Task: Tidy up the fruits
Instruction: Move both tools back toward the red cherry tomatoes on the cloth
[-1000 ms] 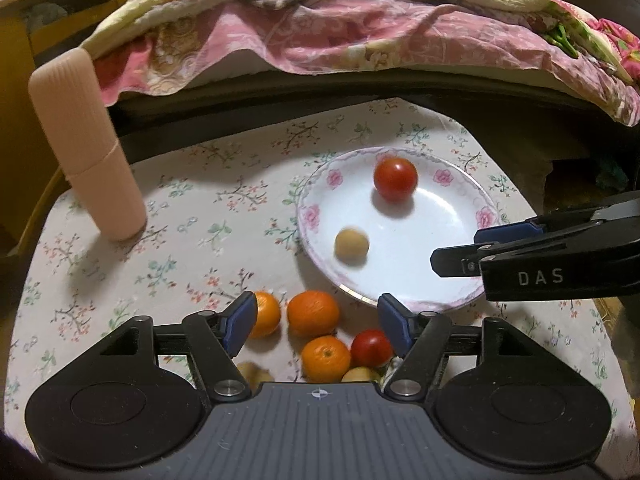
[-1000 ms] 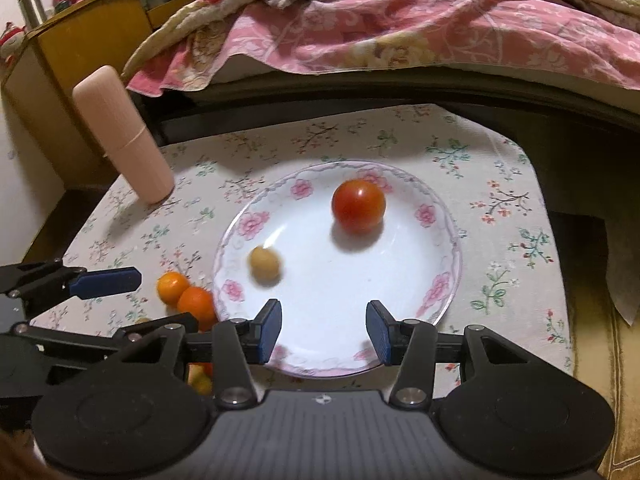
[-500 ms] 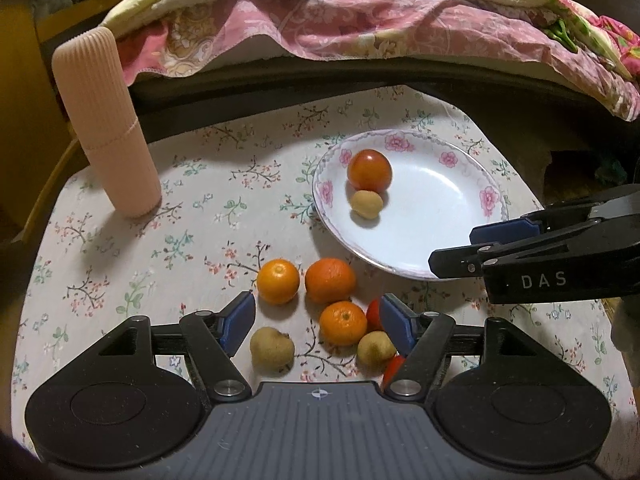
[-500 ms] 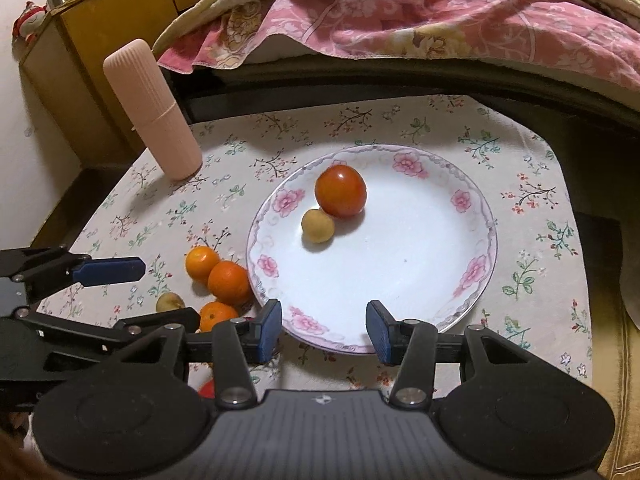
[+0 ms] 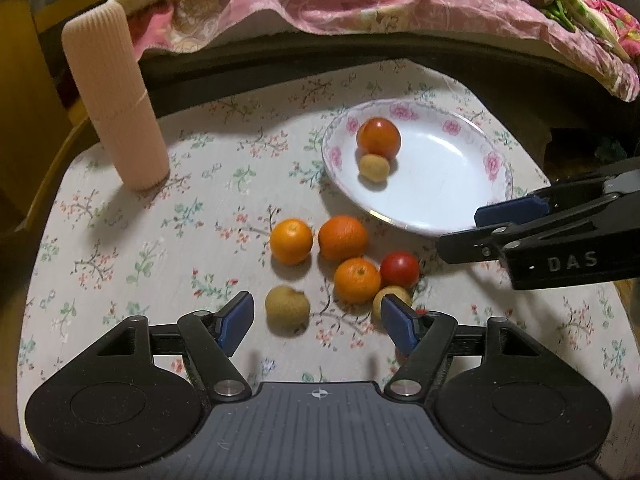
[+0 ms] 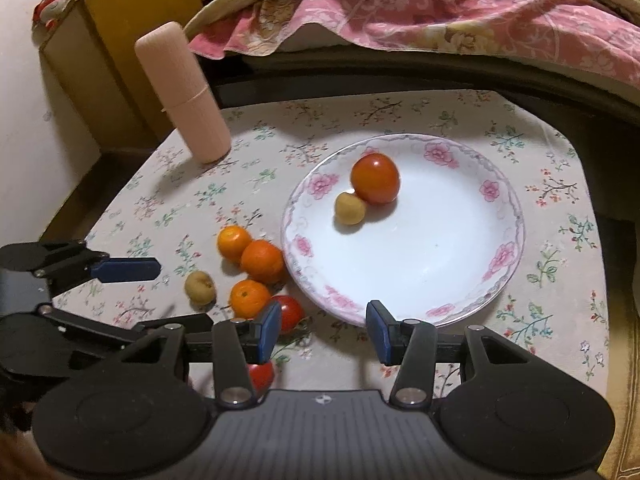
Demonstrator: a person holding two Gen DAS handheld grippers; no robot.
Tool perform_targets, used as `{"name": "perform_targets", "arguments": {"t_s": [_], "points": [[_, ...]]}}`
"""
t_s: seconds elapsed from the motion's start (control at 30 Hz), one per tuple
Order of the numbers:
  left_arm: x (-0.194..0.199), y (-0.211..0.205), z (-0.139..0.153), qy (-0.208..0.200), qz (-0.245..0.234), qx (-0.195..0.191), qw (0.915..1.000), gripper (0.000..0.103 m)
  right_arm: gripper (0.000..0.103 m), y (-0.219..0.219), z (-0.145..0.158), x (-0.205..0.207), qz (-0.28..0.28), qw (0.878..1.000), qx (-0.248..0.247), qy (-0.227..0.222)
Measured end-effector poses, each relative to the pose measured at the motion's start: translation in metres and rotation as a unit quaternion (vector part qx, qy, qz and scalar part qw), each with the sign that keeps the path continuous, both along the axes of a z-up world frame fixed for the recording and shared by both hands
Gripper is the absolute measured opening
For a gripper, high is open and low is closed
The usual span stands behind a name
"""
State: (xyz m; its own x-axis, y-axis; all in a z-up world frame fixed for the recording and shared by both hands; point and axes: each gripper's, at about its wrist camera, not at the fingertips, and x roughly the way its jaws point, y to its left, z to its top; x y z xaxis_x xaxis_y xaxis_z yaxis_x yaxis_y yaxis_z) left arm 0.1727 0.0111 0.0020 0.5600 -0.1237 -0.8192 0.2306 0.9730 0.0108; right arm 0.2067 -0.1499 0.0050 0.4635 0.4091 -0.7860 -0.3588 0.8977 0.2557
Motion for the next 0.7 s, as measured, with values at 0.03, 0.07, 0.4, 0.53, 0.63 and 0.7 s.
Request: {"name": "perform_targets", "arguments": {"t_s": [0.03,0.07,0.4,0.53,0.63,0.7], "points": [[-0.002,0.001,-0.001,0.001,-0.002,0.002,1.0000,0.077,0.048,0.002,0.000,-0.002,0.005,1.000,-0.001,0.000],[-0.004,0.001,-0.002,0.003,-0.005,0.003,1.0000,0.077,0.048,0.003,0.000,-0.005,0.010,1.000,-0.001,0.001],[-0.027,0.006,-0.012,0.023,-0.040,0.022,0.9987,0.077,0.048,0.021,-0.008,-0.024,0.063,0.998,-0.013,0.016],[-0.033,0.005,-0.012,0.027,-0.060,0.025,0.9975,0.079,0.048,0.030,-0.015,-0.027,0.075,0.997,-0.018,0.026],[-0.035,0.003,-0.014,0.031,-0.071,0.025,0.9967,0.080,0.048,0.036,-0.020,-0.028,0.084,0.996,-0.022,0.033],[-0.036,0.002,-0.017,0.035,-0.075,0.027,0.9962,0.080,0.048,0.041,-0.024,-0.028,0.088,0.995,-0.025,0.037]]}}
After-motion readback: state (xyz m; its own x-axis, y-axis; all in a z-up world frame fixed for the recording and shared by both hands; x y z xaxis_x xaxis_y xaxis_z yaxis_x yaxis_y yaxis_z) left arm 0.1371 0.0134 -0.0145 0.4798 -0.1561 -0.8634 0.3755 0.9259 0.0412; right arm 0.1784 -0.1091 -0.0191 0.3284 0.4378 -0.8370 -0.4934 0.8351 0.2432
